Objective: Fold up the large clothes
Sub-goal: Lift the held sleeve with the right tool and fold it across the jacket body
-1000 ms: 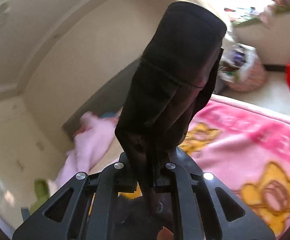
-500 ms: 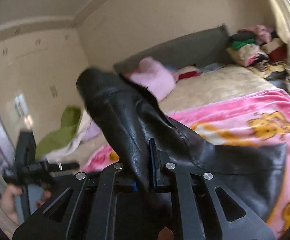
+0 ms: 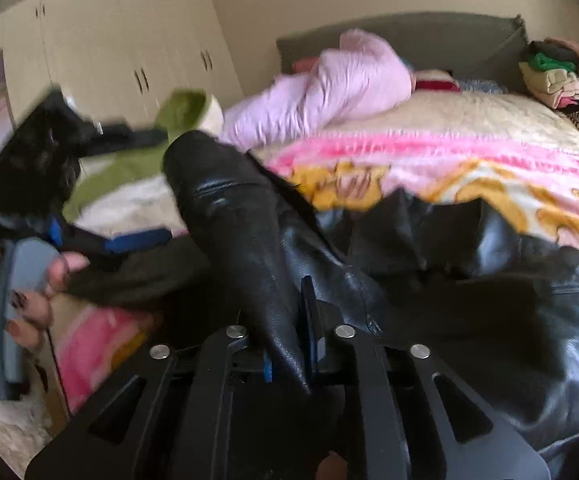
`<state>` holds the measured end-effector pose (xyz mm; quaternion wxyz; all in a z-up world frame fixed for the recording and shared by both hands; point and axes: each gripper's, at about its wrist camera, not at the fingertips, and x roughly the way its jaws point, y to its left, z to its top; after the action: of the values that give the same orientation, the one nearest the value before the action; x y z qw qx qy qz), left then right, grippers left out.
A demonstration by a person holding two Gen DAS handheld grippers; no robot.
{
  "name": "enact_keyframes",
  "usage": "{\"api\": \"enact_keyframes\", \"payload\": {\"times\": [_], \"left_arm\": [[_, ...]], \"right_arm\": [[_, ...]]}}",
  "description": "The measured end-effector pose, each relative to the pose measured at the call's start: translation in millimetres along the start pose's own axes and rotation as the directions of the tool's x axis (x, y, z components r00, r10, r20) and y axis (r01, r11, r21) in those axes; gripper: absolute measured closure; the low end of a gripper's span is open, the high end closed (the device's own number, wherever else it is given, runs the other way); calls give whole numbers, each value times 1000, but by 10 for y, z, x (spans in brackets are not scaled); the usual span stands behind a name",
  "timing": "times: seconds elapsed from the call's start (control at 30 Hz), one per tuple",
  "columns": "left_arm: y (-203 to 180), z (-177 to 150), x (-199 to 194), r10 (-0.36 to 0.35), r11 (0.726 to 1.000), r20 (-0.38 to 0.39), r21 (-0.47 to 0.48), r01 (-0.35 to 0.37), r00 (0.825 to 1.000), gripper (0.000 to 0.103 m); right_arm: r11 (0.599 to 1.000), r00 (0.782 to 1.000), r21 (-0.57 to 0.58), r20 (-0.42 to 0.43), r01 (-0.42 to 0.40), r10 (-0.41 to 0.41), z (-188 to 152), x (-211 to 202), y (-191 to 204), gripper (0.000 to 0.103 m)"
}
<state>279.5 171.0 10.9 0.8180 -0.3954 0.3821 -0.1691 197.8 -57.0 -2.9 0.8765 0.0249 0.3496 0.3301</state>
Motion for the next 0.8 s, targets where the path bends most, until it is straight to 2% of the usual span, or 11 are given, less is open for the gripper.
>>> {"api": "enact_keyframes", "payload": {"times": [0.03, 0.07, 0.1, 0.17, 0.23, 0.33, 0.5, 0.57, 0.63, 0.73, 0.8], "left_arm": [[43, -15, 25, 3, 1000, -11, -4, -3, 1000, 9], [85, -39, 74, 12, 1000, -29, -8, -12, 1000, 9], [125, -65, 96, 19, 1000, -41, -10, -20, 999, 9], [199, -106, 160, 36, 999, -67, -16, -37, 997, 9], [257, -151, 233, 87, 996, -92, -7, -88, 992, 9], [323, -232, 359, 164, 986, -129, 29, -162, 978, 9], [382, -375, 572, 240, 971, -169, 59, -234, 956, 9], [332, -422, 581, 240, 969, -145, 92, -228, 960, 13], [278, -452, 578, 229, 970, -142, 113, -214, 963, 65], [100, -477, 509, 203, 968, -112, 172, -182, 973, 91], [-98, -462, 393, 144, 970, -77, 209, -125, 987, 98]], "right_arm": [[1000, 999, -5, -38, 0, 0, -41, 68, -22, 69], [1000, 998, -7, -62, 3, -4, -80, 99, -47, 40], [1000, 997, -7, -75, -7, 7, -139, 88, -37, 30], [1000, 995, -10, -96, -20, 19, -222, 89, -69, 28], [1000, 994, 4, -109, -23, 23, -293, -30, -97, 16], [996, 994, 61, -83, -64, 69, -346, -325, -211, 14], [991, 999, 136, -53, 14, -7, -418, -697, -506, 13], [987, 998, 156, -41, 48, -42, -441, -806, -632, 13], [979, 996, 186, -31, 88, -84, -452, -926, -768, 13], [962, 992, 243, -6, 121, -123, -478, -1090, -964, 14], [955, 989, 263, 16, 140, -149, -472, -1190, -1067, 17]]}}
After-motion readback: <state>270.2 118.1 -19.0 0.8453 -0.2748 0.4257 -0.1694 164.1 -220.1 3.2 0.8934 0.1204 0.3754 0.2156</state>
